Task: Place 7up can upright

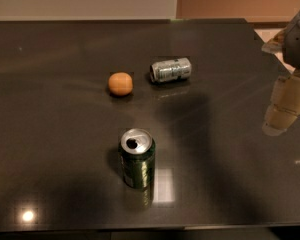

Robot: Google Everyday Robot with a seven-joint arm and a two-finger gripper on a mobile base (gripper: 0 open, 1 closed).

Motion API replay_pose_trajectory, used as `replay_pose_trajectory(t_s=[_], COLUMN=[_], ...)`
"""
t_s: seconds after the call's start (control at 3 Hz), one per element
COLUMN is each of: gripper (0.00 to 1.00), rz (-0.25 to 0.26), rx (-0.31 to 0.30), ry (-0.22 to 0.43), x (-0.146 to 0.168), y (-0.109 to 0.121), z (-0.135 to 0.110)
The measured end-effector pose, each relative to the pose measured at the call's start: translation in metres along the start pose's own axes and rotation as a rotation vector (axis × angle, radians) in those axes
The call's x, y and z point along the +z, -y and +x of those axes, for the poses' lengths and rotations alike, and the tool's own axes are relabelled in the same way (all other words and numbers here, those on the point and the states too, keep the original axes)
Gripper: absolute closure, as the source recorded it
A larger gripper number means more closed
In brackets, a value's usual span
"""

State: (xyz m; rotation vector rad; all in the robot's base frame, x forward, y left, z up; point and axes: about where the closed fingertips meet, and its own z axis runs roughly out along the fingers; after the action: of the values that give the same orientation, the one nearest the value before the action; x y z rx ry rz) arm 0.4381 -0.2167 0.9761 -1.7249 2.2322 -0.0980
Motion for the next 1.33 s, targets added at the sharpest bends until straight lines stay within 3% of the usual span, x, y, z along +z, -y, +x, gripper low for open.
replay_pose_trajectory(t_s=[0.33,0.67,1.33], gripper=[0.0,0.0,0.0], rz=[0.0,-0.019,-0.074], rx=[0.0,-0.03,-0.071], ry=[0.0,0.007,0.052], x=[0.0,0.006,0.045], y=[0.0,0.019,0.092], z=[0.0,-0.014,-0.056])
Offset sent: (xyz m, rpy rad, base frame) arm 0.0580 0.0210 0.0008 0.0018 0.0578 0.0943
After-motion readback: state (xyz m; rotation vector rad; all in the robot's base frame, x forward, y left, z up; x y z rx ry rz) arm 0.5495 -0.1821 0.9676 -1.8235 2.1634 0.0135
